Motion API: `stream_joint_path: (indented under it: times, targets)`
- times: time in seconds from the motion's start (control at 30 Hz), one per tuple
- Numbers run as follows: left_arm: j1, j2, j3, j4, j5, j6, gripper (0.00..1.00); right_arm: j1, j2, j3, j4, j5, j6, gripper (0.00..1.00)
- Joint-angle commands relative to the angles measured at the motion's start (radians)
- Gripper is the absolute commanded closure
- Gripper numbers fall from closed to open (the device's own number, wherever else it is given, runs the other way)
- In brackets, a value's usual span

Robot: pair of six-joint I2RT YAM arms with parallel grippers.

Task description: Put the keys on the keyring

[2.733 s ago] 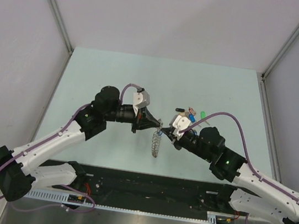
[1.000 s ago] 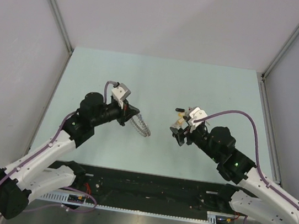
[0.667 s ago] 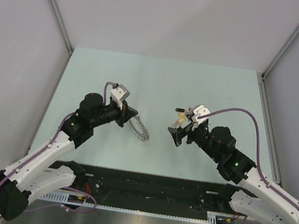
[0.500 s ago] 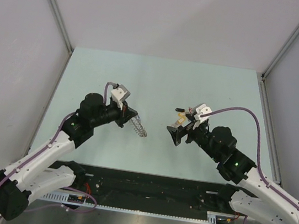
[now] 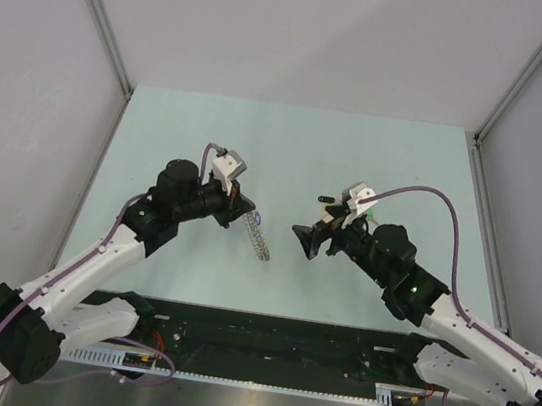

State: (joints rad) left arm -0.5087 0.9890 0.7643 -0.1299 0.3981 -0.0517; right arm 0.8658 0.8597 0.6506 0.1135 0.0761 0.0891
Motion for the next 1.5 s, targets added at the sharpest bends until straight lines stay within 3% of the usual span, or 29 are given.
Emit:
stream_joint_path:
  times: [0.0, 0.57, 1.47]
  targets:
    - [0.013, -0.009, 0.024, 0.050, 0.039, 0.009, 1.00, 0.005, 0.039, 0.000, 0.072, -0.028, 0.035, 0.00]
    - [0.024, 0.030, -0.022, 0.092, 0.105, 0.016, 1.00, 0.101, 0.309, 0.006, 0.204, -0.062, 0.020, 0.10]
    - [0.044, 0.106, -0.023, 0.125, 0.165, -0.013, 0.98, 0.105, 0.381, 0.006, 0.198, -0.061, 0.008, 0.16]
